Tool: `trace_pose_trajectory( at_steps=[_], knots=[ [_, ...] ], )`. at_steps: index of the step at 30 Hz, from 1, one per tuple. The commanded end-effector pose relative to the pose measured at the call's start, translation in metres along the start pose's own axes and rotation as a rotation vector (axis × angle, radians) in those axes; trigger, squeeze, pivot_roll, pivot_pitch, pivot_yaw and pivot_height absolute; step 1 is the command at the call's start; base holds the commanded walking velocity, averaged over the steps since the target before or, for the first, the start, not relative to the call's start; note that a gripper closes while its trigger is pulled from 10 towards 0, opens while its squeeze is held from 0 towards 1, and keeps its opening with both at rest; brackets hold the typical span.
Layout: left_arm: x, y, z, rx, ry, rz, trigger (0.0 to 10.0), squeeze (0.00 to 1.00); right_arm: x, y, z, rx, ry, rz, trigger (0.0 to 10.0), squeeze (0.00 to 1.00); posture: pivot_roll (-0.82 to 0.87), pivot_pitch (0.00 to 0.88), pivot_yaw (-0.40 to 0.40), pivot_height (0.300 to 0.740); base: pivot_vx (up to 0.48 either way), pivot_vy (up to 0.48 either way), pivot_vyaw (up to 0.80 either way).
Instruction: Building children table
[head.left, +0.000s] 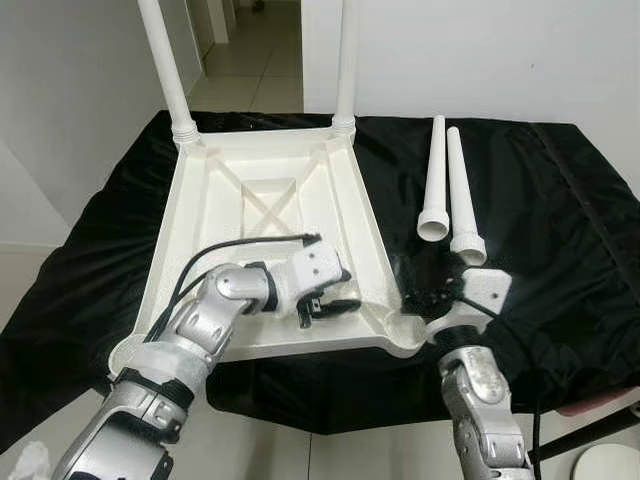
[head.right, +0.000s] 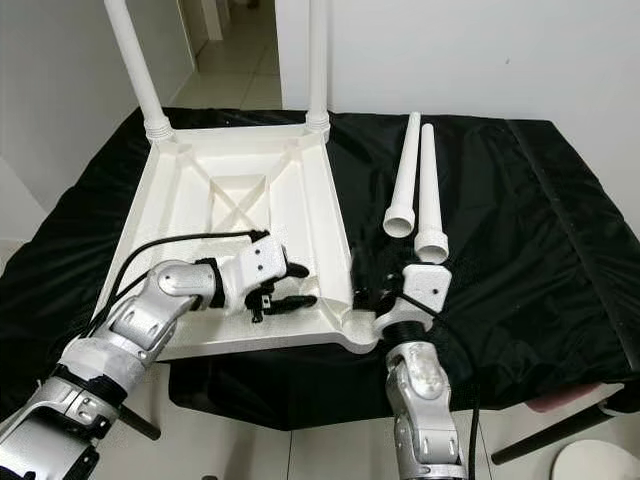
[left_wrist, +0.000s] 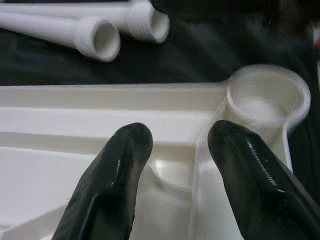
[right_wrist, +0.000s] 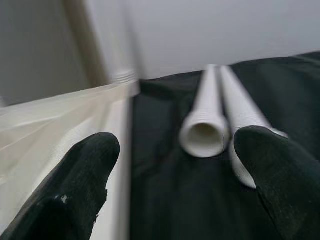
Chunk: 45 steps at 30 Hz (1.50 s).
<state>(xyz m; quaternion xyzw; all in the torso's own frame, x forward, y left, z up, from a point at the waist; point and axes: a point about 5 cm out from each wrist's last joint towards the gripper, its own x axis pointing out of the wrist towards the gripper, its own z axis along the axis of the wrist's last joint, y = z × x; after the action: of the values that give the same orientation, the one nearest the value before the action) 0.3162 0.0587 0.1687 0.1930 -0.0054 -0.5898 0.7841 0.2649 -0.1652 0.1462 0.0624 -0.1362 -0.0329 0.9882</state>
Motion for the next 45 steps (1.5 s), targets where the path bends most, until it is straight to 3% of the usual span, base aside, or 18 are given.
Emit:
trace_pose_trajectory(
  at_steps=[1, 4, 9, 15, 19, 22, 28, 45],
  knots=[
    [-0.006, 0.013, 0.003, -0.070, -0.032, 0.188, 10.0, 0.00, 0.003, -0.007, -0.002, 0.024, 0.007, -0.066, 10.0, 0.00, -0.06, 0.053, 0.074, 0.740, 0.000, 0.000, 0.00],
    [-0.008, 0.018, 0.007, -0.113, -0.050, 0.242, 10.0, 0.00, 0.006, -0.012, -0.004, 0.069, 0.024, -0.114, 10.0, 0.00, -0.05, 0.057, 0.070, 0.740, 0.000, 0.000, 0.00],
    [-0.009, 0.024, 0.011, -0.108, -0.034, 0.324, 10.0, 0.00, 0.010, -0.014, -0.007, 0.170, 0.038, -0.159, 10.0, 0.00, -0.04, 0.059, 0.063, 0.740, 0.000, 0.000, 0.00],
    [-0.007, 0.028, 0.029, -0.214, -0.202, 0.452, 10.0, 0.00, 0.018, -0.015, -0.015, 0.318, 0.073, -0.199, 10.0, 0.00, -0.01, 0.064, 0.042, 0.740, 0.000, 0.000, 0.00],
    [-0.005, 0.026, 0.030, -0.209, -0.201, 0.476, 10.0, 0.00, 0.020, -0.015, -0.016, 0.335, 0.074, -0.205, 10.0, 0.00, 0.00, 0.065, 0.042, 0.740, 0.000, 0.000, 0.00],
    [0.002, 0.013, 0.032, -0.245, -0.236, 0.526, 10.0, 0.00, 0.026, -0.017, -0.017, 0.379, 0.077, -0.225, 10.0, 0.00, 0.00, 0.073, 0.048, 0.740, 0.000, 0.000, 0.00],
    [0.006, 0.001, 0.033, -0.257, -0.238, 0.518, 10.0, 0.00, 0.032, -0.021, -0.017, 0.407, 0.071, -0.247, 10.0, 0.00, 0.01, 0.082, 0.059, 0.740, 0.000, 0.000, 0.00],
    [-0.004, 0.003, 0.039, -0.251, -0.220, 0.562, 10.0, 0.00, 0.041, -0.017, -0.016, 0.477, 0.057, -0.252, 10.0, 0.00, 0.03, 0.137, 0.091, 0.740, 0.000, 0.000, 0.00]
  ],
)
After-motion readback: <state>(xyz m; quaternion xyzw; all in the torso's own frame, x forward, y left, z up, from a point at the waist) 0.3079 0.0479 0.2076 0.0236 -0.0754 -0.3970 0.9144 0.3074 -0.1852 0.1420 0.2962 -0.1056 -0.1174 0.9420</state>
